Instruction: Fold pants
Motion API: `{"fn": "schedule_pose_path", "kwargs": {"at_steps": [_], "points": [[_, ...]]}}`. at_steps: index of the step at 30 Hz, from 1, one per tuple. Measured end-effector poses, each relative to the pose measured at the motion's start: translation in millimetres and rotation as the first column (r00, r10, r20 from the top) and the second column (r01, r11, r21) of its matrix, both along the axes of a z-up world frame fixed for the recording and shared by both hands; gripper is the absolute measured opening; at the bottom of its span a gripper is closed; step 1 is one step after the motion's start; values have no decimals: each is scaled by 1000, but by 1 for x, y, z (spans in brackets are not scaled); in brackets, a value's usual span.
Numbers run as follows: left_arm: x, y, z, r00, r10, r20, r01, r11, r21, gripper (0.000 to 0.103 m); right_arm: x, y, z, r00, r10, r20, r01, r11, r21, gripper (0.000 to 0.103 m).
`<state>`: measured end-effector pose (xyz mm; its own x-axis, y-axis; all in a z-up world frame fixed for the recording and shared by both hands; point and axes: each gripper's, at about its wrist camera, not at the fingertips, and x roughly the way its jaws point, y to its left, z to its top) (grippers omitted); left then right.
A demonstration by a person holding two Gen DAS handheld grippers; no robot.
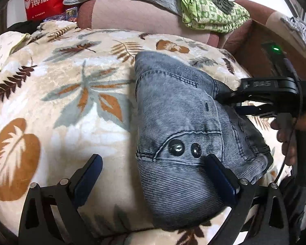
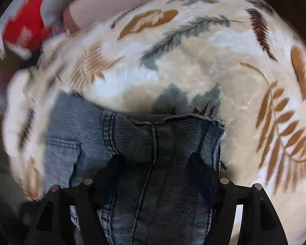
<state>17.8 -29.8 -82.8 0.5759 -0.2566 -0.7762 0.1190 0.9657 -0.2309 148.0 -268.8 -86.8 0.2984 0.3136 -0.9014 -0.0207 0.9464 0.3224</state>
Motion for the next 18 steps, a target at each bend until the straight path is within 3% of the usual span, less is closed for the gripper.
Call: {"fn": "schedule_pose_path", "kwargs": {"at_steps": [4, 7, 10, 13, 15, 18], "points": [[-9, 14, 29, 994, 73, 84, -71, 997, -21, 101, -32, -14, 39, 995, -31, 94, 27, 998, 49, 74], [-8, 9, 28, 994, 76, 81, -80, 996, 41, 101, -70, -25, 53, 989, -55, 134, 40, 993, 112, 74], [2, -4, 0, 998, 59, -25, -55, 989, 138, 101, -102, -22, 49, 991, -19, 134, -8, 980, 196, 74], [3, -3, 1, 997, 68, -36, -63, 992, 112, 101, -107, -27, 6, 998, -17, 55, 4, 973, 231, 77], [-2, -4, 14, 998, 68, 3, -68, 989, 131, 101, -110, -37, 7, 995, -66, 74, 41, 954, 298, 76], [-9, 2, 32, 993, 92, 69, -100, 987, 123, 101, -117, -41, 32, 991, -73, 109, 38, 956, 292, 76]]}}
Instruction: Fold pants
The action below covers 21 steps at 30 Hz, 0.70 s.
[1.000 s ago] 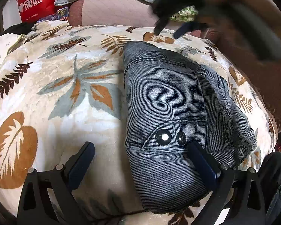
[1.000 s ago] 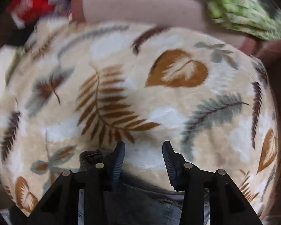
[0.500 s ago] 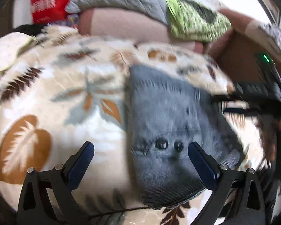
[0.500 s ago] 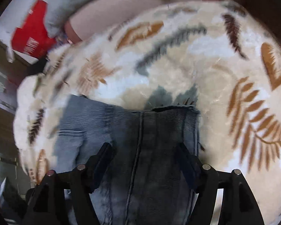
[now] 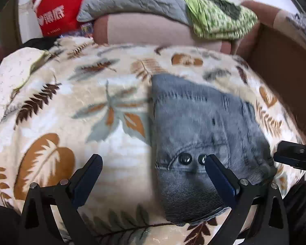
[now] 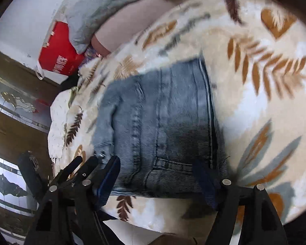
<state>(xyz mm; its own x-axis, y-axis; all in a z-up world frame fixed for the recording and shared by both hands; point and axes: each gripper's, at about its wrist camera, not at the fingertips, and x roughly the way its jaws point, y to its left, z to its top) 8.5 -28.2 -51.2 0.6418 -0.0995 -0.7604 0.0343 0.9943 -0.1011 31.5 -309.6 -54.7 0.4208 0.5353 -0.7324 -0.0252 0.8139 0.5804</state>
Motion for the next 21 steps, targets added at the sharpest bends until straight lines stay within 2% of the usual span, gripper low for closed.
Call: {"fn": "schedule_pose_path", "kwargs": {"at_steps": [2, 3, 4, 5, 6, 7, 10, 13, 14, 16, 17, 20, 21], "points": [[4, 3, -3, 1000, 23, -18, -23, 1000, -3, 101, -9, -1, 9, 999, 18, 48, -19, 999, 26, 79], [8, 0, -11, 998, 16, -63, -16, 1000, 15, 101, -11, -1, 4, 999, 25, 44, -26, 999, 20, 81], [12, -4, -20, 994, 4, -113, 0, 999, 37, 101, -10, -2, -5, 1000, 20, 17, -20, 1000, 1, 83], [15, -8, -30, 990, -3, -140, 10, 999, 47, 101, -6, -5, -28, 998, -1, -64, -1, 1000, -31, 83], [13, -7, -31, 992, 4, -125, 1, 999, 38, 101, -6, -8, -38, 997, -7, -71, 6, 1000, -13, 83], [13, -5, -29, 993, 7, -117, -3, 999, 33, 101, -9, -10, -34, 999, -15, -43, 15, 1000, -1, 83], [15, -5, -25, 993, 1, -117, 3, 999, 35, 101, -14, -14, -19, 998, -40, -44, 40, 999, 4, 83], [15, -7, -26, 993, -5, -116, 10, 999, 35, 101, -21, -13, -8, 1000, -29, 9, 29, 999, 20, 83], [15, -8, -27, 993, -4, -117, 8, 999, 37, 101, -20, -13, -13, 1000, -30, 0, 30, 999, 14, 84], [15, -7, -28, 992, 0, -123, 4, 1000, 27, 101, -18, -7, -34, 996, -41, -76, 39, 999, -29, 84], [15, -8, -27, 992, -1, -123, 5, 1000, 31, 101, -18, -8, -35, 996, -44, -75, 42, 999, -28, 84], [13, -6, -20, 993, -6, -114, 10, 999, 32, 101, -20, -7, -19, 996, -54, -66, 53, 999, -13, 85], [12, -5, -17, 994, -3, -108, 6, 1000, 24, 101, -21, -6, -8, 998, -53, -38, 52, 999, -13, 85]]}}
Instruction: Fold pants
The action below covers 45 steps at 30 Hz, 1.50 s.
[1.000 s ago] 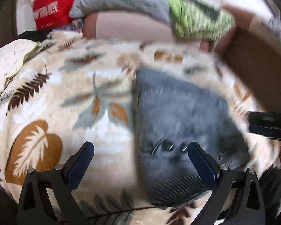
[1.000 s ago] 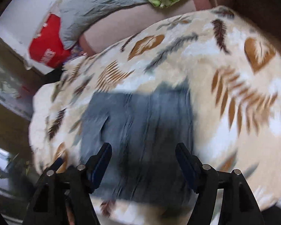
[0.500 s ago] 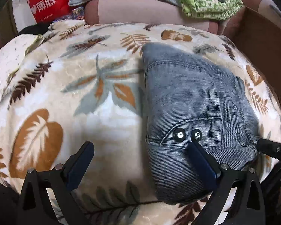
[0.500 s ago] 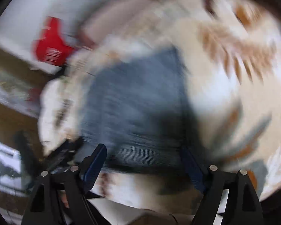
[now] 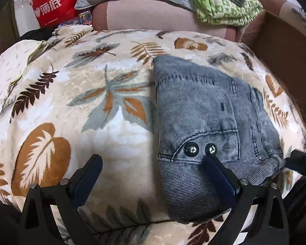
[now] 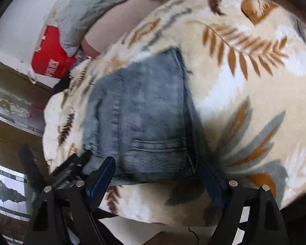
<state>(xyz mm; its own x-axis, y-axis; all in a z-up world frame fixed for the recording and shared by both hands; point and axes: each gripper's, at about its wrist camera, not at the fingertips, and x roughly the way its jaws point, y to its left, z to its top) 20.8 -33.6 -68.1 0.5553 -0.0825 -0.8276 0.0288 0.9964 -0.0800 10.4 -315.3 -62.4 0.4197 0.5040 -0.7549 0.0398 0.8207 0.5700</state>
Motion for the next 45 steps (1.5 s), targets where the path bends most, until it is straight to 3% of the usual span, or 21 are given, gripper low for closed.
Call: {"fn": "schedule_pose_path", "kwargs": {"at_steps": [4, 7, 8, 10, 13, 18, 21, 22, 27, 30, 34, 37, 41, 43, 45], "points": [[-5, 9, 14, 999, 29, 38, -27, 998, -54, 101, 1, 14, 18, 997, 29, 75, -31, 999, 30, 85], [-1, 3, 0, 1000, 7, 2, -7, 1000, -8, 101, 10, 19, -14, 999, 36, 3, -36, 997, 63, 85], [3, 1, -11, 1000, 1, -30, -1, 1000, 8, 101, 8, 14, -19, 1000, 22, 22, -24, 997, 79, 85], [4, 5, -14, 999, 16, -28, -17, 1000, -26, 101, 6, 15, -15, 999, 15, 32, -18, 997, 76, 85], [9, 3, -11, 999, 4, -35, -5, 999, -36, 101, 8, 20, 0, 1000, 28, 3, -28, 1000, -5, 85], [8, 0, -13, 1000, -8, -24, 8, 1000, -9, 101, 8, 18, 18, 997, 21, 69, -24, 999, 41, 86], [9, -2, -11, 999, -11, -34, 11, 1000, -2, 101, 18, 20, -18, 999, 47, -20, -46, 997, 62, 91], [8, -3, -9, 999, -12, -29, 12, 1000, 10, 101, 17, 19, -18, 999, 43, 14, -43, 997, 59, 91], [8, -2, 1, 1000, -14, -20, 14, 1000, -3, 101, 14, 24, -1, 999, 36, 3, -36, 999, 13, 91], [8, 2, 8, 1000, -4, -7, 4, 1000, -19, 101, 8, 16, 11, 997, 54, 62, -57, 997, 49, 91], [4, 8, 15, 1000, 5, 10, -5, 1000, -27, 101, 18, 12, -23, 1000, 22, -22, -22, 999, 33, 92], [0, 19, 21, 999, 31, 27, -30, 999, -43, 101, 14, 7, -1, 1000, 10, 7, -10, 999, 40, 92], [-5, 34, 27, 997, 68, 23, -67, 996, -67, 101, 0, -10, 52, 984, -44, 172, 42, 999, 12, 92], [-8, 40, 29, 996, 75, 45, -71, 994, -84, 101, -2, -14, 56, 981, -29, 192, 25, 999, 27, 95], [-6, 47, 24, 995, 93, 27, -91, 993, -76, 101, -2, -19, 37, 989, -53, 141, 51, 998, 22, 95]]}}
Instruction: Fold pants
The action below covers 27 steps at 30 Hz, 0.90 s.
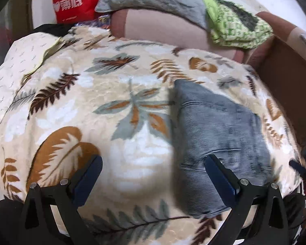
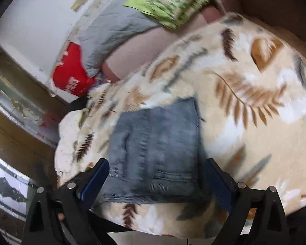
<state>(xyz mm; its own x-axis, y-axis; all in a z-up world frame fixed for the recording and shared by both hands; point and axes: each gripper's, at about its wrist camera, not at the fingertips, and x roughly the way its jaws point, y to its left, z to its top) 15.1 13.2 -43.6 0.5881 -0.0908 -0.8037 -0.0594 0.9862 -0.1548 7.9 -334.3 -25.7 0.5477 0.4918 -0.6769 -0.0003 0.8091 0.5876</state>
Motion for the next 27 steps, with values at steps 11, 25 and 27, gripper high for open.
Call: {"fn": "schedule_pose_path", "kwargs": {"at_steps": [11, 25, 27], "points": [[24, 3, -21, 997, -6, -79, 0, 997, -73, 101, -9, -21, -35, 994, -57, -97, 66, 994, 89, 95], [25, 10, -11, 994, 12, -109, -30, 986, -164, 101, -6, -35, -27, 994, -53, -101, 68, 986, 152, 95], [31, 10, -13, 990, -15, -141, -18, 973, -228, 101, 7, -40, -28, 993, -17, -118, 38, 984, 176, 95]]}}
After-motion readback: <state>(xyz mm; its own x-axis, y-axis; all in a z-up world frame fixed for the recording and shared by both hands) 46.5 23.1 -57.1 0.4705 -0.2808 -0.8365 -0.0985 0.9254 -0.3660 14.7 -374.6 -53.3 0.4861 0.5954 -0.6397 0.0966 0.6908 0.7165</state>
